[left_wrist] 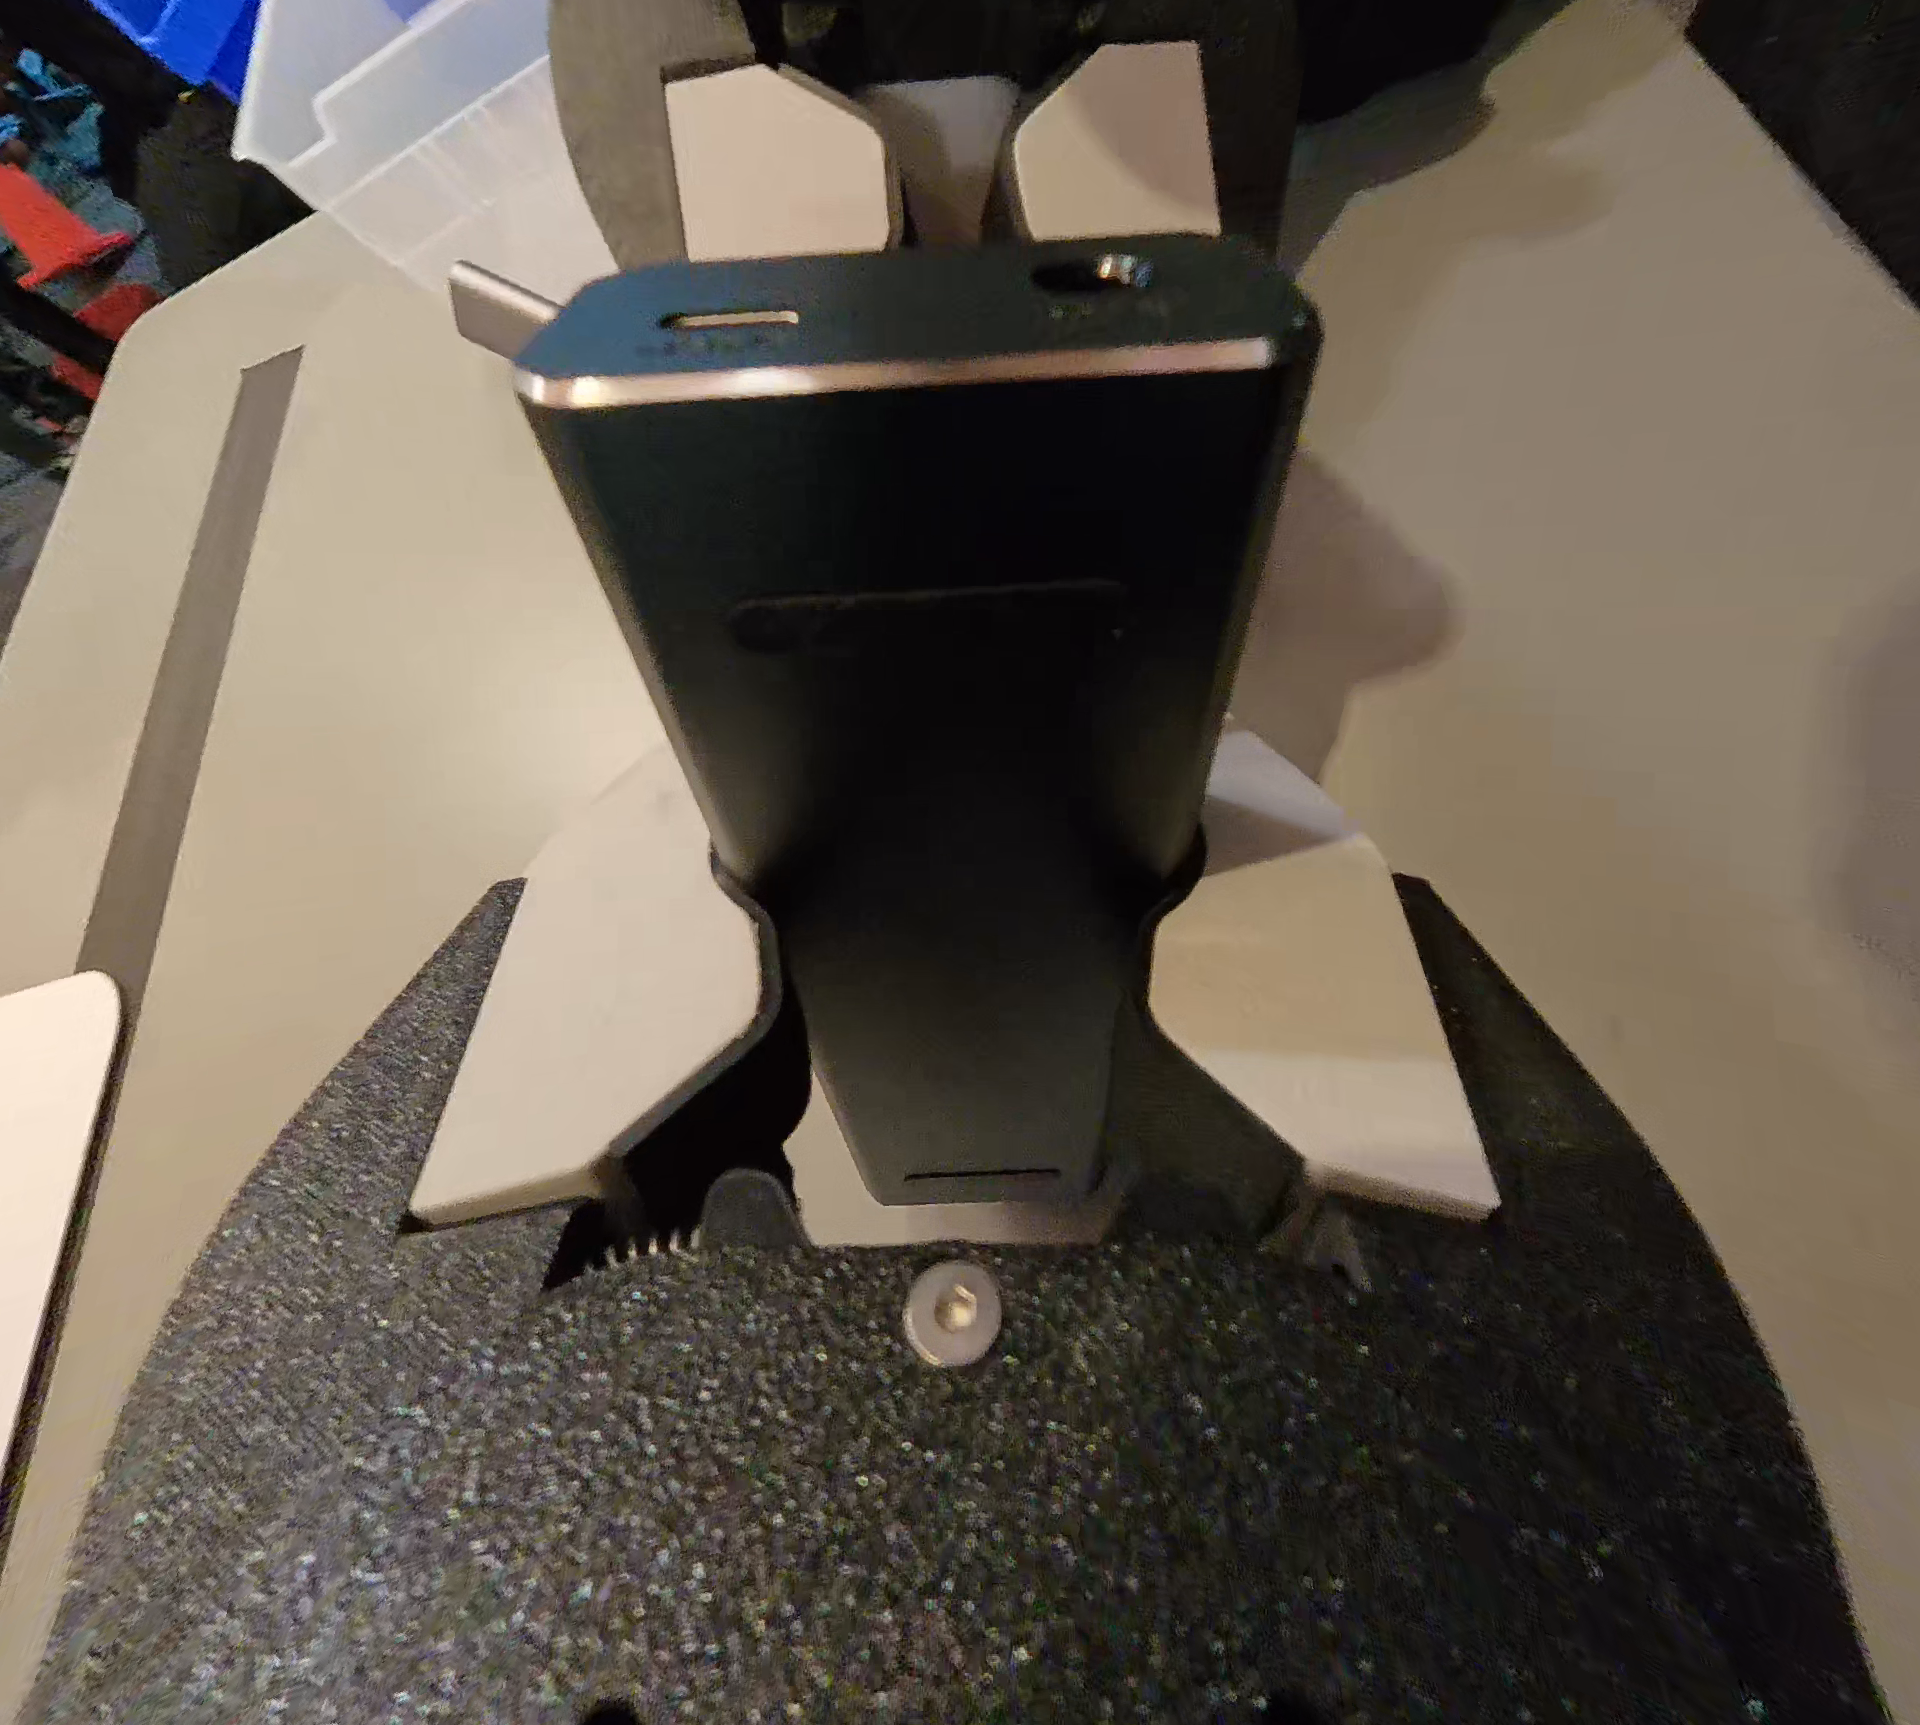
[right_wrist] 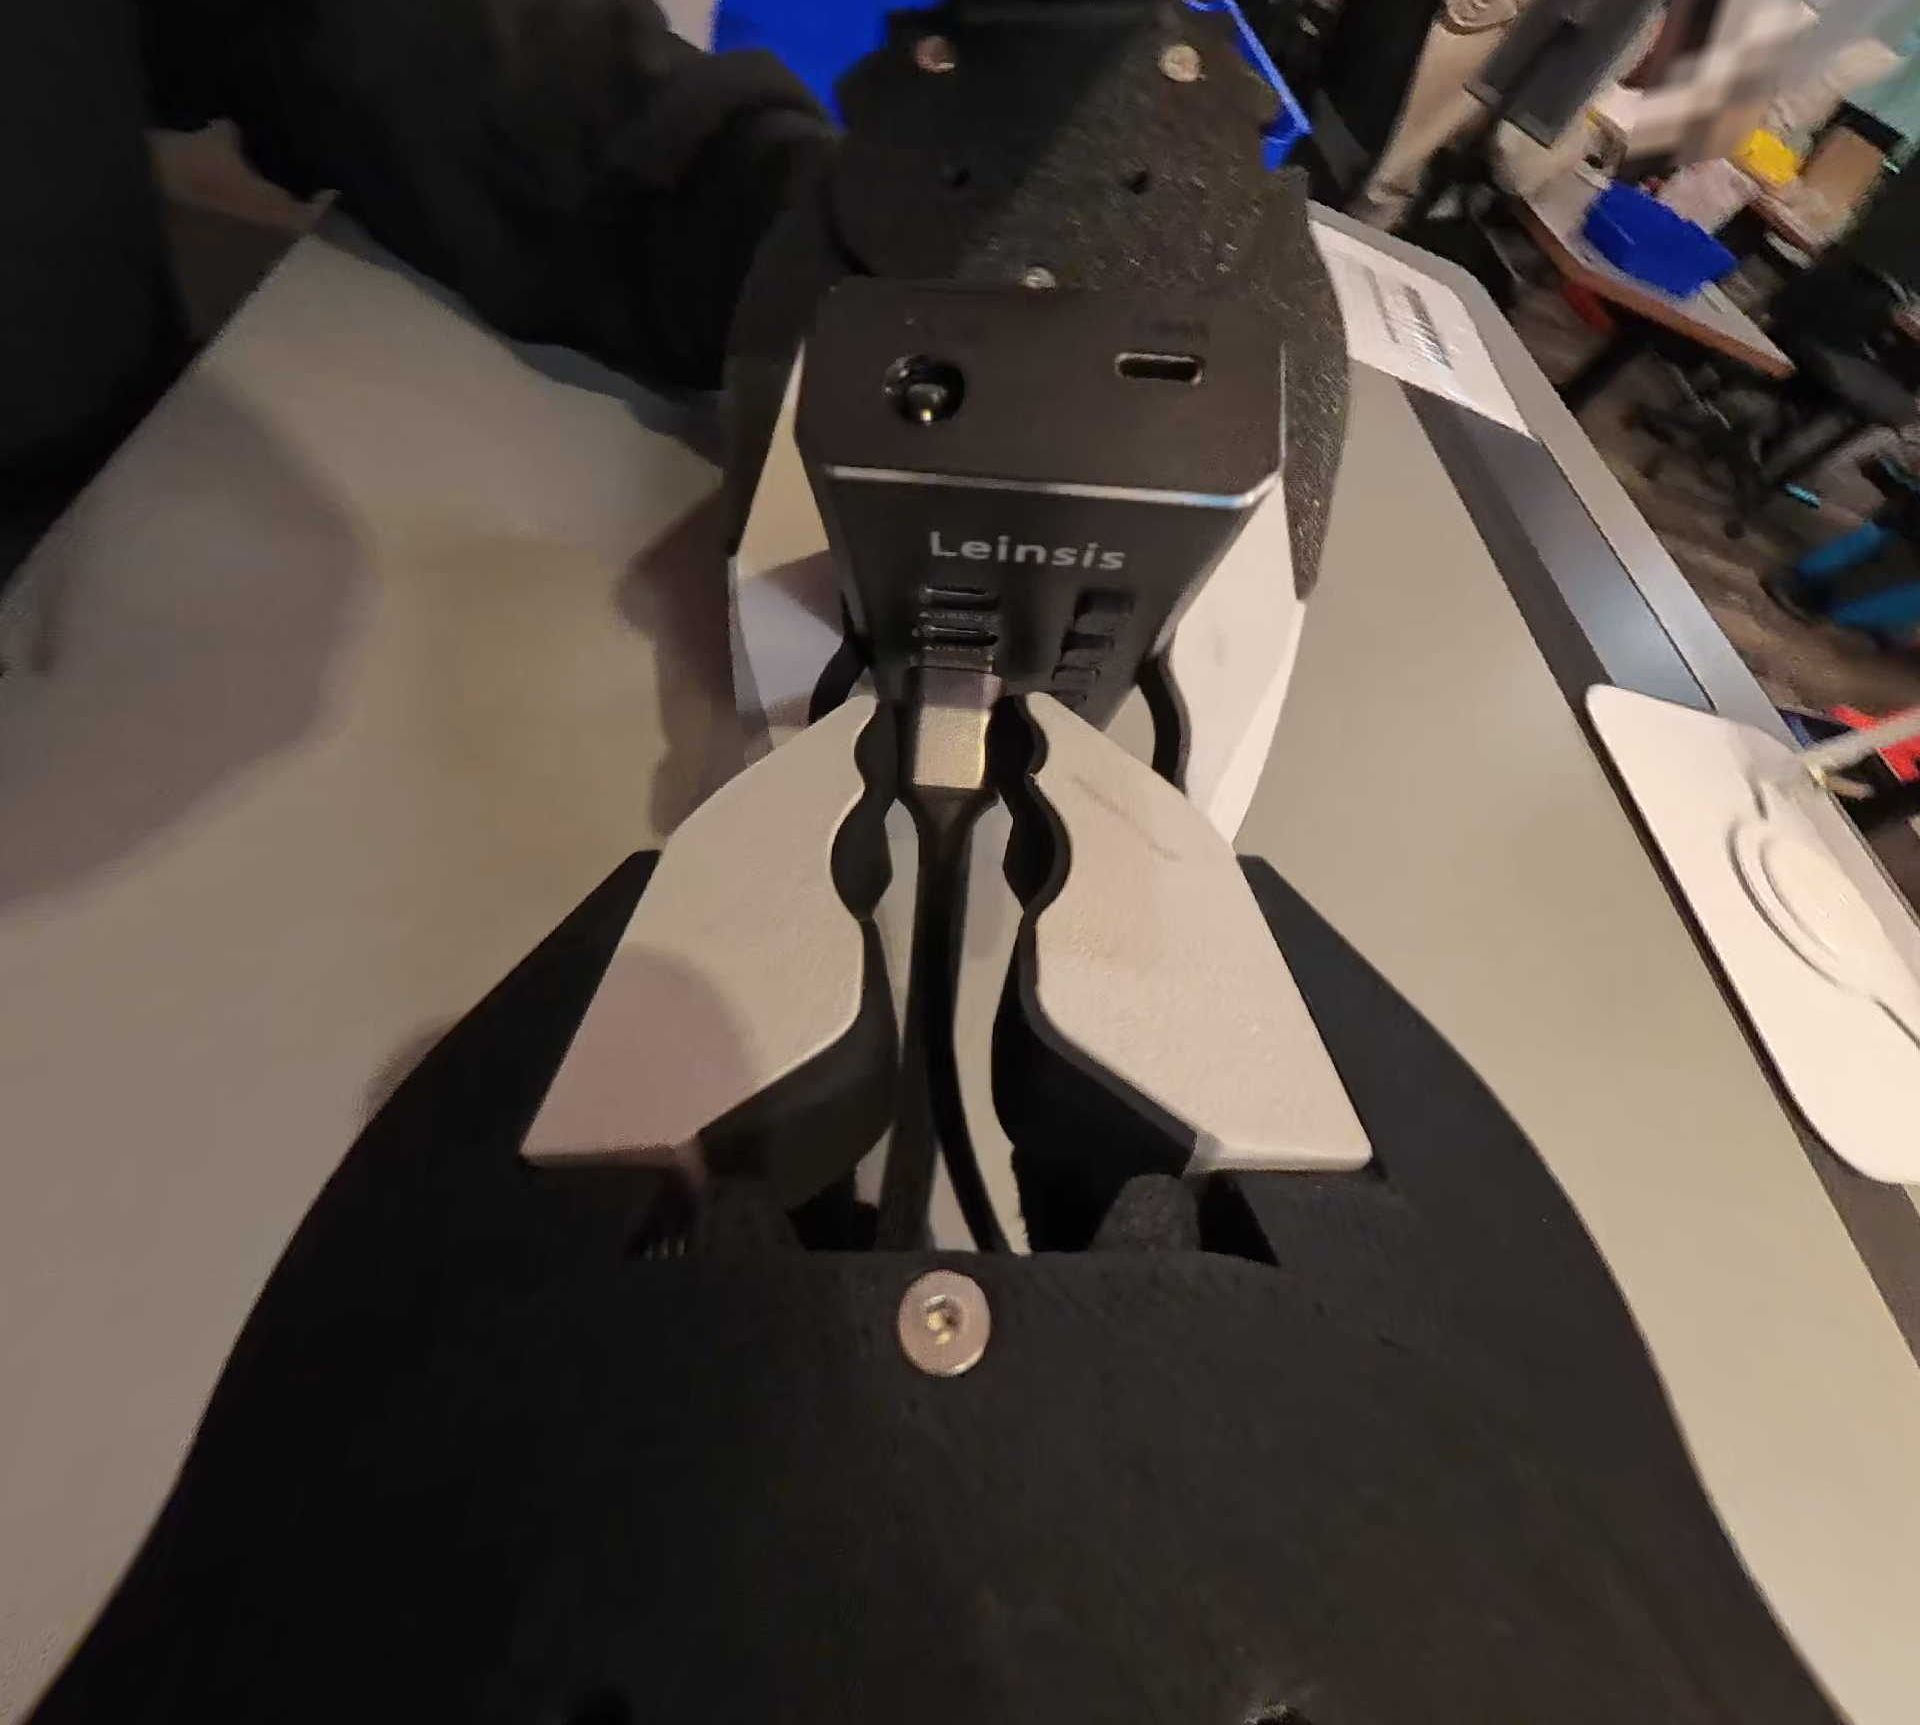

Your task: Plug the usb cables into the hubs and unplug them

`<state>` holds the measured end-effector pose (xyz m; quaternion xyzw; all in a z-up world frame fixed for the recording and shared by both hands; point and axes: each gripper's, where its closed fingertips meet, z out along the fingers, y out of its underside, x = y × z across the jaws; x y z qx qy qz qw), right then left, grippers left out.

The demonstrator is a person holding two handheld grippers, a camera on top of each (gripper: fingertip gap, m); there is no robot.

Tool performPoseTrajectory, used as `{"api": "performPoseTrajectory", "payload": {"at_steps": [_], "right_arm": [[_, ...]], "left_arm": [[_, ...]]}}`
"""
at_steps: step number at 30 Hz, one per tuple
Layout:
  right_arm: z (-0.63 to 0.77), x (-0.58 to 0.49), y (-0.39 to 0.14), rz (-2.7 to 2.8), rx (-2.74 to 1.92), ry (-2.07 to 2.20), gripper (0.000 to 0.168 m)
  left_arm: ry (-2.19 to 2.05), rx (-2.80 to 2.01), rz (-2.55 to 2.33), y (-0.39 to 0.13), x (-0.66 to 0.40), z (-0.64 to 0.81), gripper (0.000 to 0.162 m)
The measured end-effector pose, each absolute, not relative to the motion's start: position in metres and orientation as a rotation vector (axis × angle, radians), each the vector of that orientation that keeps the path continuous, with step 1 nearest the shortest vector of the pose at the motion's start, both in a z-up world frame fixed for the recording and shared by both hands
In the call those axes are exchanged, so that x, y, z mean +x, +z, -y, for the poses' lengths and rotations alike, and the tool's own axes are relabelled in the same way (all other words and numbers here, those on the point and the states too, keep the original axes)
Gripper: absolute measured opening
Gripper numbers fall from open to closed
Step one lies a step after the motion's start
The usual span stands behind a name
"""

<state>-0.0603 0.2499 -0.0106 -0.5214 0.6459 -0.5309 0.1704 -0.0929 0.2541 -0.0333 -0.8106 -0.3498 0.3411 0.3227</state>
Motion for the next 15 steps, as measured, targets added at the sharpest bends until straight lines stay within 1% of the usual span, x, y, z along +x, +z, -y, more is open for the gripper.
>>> {"api": "performPoseTrajectory", "payload": {"at_steps": [4,9,11,15], "right_arm": [[-0.261,-0.062,-0.012,-1.737,-1.565,-1.477,0.019],[-0.233,-0.068,-0.007,-1.954,-1.33,-1.551,0.018],[-0.228,-0.068,-0.008,-1.999,-1.255,-1.539,0.018],[-0.249,-0.061,-0.009,-1.814,-1.464,-1.539,0.018]], "left_arm": [[0.834,-2.12,0.892,-0.034,-0.094,-0.264,0.073],[0.962,-2.078,1.043,-0.028,-0.098,-0.232,0.072],[0.951,-2.077,1.055,-0.029,-0.097,-0.229,0.072],[0.861,-2.106,0.928,-0.033,-0.092,-0.253,0.072]]}}
